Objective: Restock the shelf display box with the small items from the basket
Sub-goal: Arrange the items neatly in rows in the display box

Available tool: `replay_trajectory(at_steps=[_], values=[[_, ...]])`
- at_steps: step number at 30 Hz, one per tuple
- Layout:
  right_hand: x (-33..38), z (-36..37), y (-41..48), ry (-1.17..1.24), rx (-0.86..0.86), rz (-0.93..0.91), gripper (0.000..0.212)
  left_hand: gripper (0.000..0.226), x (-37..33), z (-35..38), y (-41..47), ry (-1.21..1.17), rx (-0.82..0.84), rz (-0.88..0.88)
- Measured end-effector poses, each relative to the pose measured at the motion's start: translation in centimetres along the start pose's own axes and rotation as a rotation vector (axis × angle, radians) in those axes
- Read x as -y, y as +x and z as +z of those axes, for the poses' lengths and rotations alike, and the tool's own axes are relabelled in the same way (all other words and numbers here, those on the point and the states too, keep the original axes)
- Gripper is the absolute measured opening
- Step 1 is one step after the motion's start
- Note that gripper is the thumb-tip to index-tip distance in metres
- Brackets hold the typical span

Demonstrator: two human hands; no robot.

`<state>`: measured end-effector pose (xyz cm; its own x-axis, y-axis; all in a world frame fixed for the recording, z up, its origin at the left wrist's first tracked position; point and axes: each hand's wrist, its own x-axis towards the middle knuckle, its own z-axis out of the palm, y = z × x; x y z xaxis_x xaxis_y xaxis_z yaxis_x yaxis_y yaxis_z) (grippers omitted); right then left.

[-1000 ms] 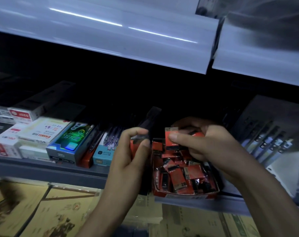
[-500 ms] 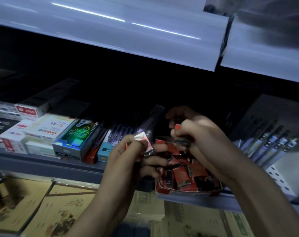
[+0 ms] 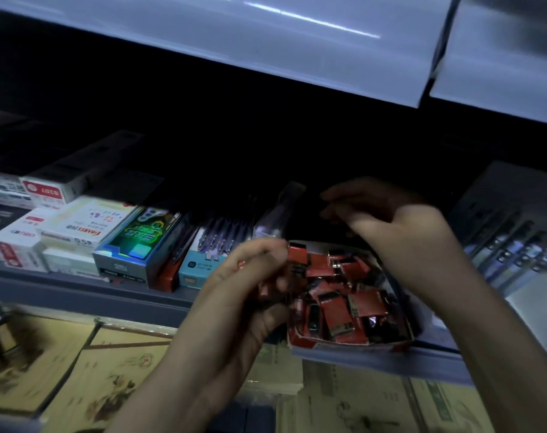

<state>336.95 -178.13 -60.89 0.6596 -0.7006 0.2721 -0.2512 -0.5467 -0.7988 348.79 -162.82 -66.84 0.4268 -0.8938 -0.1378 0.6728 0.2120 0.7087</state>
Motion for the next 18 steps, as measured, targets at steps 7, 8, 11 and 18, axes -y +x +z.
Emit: replay_trajectory(at_steps=[7, 8, 11, 18], values=[[-2.9, 1.3, 1.4, -0.775, 0.267, 0.206, 0.018, 0.024, 1.7, -0.1, 0.1, 0.893, -0.125, 0.427], [-2.7, 1.6, 1.6, -0.795, 0.281, 0.213, 0.020, 0.026, 2.1, -0.3, 0.3, 0.947, -0.120, 0.424], [-2.4, 1.9, 2.0, -0.861, 0.331, 0.229, 0.022, 0.022, 2.7, -0.6, 0.6, 1.007, -0.116, 0.402], [-2.4, 2.3, 3.2, -0.917, 0.447, 0.254, 0.032, 0.029, 2.4, -1.2, 0.5, 1.082, -0.046, 0.304]])
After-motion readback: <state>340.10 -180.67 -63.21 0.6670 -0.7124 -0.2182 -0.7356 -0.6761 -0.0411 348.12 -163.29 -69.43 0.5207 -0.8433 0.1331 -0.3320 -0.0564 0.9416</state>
